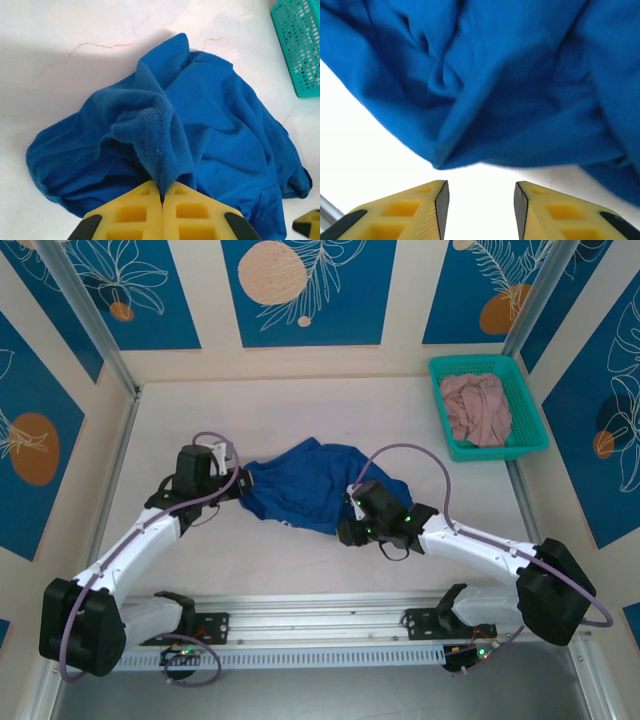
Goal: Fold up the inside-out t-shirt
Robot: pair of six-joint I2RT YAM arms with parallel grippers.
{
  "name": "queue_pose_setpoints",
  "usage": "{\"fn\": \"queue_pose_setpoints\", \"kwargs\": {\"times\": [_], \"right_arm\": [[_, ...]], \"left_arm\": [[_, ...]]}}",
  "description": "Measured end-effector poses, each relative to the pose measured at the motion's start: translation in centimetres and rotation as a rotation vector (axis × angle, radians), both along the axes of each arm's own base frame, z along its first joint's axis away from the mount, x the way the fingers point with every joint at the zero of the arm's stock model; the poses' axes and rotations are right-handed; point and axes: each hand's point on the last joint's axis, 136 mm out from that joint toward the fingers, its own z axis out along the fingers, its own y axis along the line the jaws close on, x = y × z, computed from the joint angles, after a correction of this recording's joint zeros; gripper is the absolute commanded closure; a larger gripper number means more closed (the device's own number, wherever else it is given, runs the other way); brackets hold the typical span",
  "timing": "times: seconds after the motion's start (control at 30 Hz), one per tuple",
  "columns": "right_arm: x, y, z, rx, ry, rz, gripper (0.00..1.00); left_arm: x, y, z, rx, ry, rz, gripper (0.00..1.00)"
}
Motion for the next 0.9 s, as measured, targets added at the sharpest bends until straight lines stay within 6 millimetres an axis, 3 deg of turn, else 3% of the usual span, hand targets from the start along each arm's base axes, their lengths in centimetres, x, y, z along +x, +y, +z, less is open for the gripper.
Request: {"fn": "queue_pose_setpoints", "kwargs": {"times": [0.13,0.27,0.4,0.5,0.57,0.7,0.77,0.83,0.9], "right_arm": [[2.9,1.5,1.6,-0.015,-0.078,0.005,0.53],[4.9,2.7,0.7,-0.063,-0.100,0.018,0.54],[6.1,2.4,-1.7,-0.141,-0.077,0.010,0.81],[6.4,1.6,-2.3,-0.174,-0.069,0.000,0.93],[6.6,1.4,-1.4,-0.154,-0.085,-0.006,0.99],[6.3,1.3,2.2,0.007,-0.124,-0.018,1.00],[6.1,1.4,3.9,0.096,-0.140,-0.020,1.00],[6.0,1.5,5.1,0.166,-0.151,-0.016,1.00],[5.8,1.8,5.5,0.205,-0.145,-0.005,1.00]], "left_arm": [[-0.2,-0.1,-0.1,-0.006,0.005,-0.009,1.00],[-0.2,-0.2,-0.1,-0.008,0.006,-0.012,1.00],[-0.3,-0.1,-0.4,-0.006,0.009,-0.011,1.00],[-0.7,0.5,-1.4,0.020,0.027,0.013,1.00],[-1.0,1.3,-2.5,0.058,0.046,0.043,1.00],[-2.0,3.3,-5.5,0.155,0.095,0.097,1.00],[-2.6,3.8,-6.6,0.198,0.127,0.106,0.84],[-3.0,4.0,-7.2,0.245,0.132,0.098,0.61],[-3.2,3.8,-7.0,0.291,0.107,0.085,0.48]]}}
